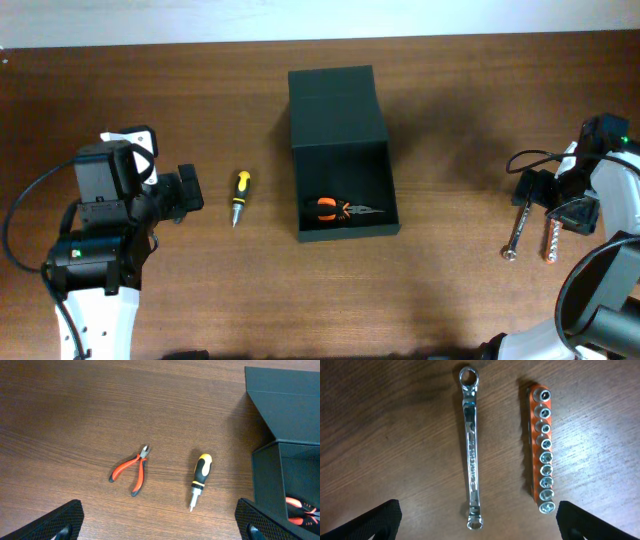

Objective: Pack container
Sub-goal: 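Withdraw the right gripper and move it over the chrome wrench, then lower the right gripper and grasp the chrome wrench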

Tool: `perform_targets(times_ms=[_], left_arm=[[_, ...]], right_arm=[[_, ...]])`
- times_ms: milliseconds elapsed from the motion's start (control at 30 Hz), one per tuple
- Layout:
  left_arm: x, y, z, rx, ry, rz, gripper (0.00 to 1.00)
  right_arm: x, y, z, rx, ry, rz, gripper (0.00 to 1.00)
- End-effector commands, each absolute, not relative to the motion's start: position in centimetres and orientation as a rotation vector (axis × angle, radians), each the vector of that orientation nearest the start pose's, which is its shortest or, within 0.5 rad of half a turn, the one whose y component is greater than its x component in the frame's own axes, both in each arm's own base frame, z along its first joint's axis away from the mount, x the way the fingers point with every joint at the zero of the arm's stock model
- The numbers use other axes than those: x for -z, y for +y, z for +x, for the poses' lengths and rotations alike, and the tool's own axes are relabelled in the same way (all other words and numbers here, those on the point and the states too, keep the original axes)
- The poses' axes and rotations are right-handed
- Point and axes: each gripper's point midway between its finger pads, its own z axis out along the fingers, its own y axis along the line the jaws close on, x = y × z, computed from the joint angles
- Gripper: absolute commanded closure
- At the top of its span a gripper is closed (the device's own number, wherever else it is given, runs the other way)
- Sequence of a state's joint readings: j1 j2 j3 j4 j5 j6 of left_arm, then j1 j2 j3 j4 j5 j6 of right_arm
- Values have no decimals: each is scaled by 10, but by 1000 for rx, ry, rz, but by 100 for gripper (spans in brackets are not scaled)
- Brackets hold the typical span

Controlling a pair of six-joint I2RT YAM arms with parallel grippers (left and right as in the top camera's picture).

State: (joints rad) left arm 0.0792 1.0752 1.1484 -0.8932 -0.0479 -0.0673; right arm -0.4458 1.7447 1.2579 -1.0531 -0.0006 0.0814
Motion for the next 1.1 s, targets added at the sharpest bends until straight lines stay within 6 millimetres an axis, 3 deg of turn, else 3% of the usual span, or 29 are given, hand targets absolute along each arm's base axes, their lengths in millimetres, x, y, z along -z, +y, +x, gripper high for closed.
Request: perform_targets(times_ms=[0,267,933,1067], left_arm=[[-251,31,302,-59,2364,-174,1],[-251,31,302,-59,2364,-173,1],[-251,31,302,-59,2364,-174,1],[-251,31,302,-59,2364,-174,1]], right_arm=[[-54,-135,288,-8,3026,802,1],[-37,-129,296,-2,3020,734,1],[14,-117,288,-49,2979,709,1],[17,-115,286,-55,2979,713,11]])
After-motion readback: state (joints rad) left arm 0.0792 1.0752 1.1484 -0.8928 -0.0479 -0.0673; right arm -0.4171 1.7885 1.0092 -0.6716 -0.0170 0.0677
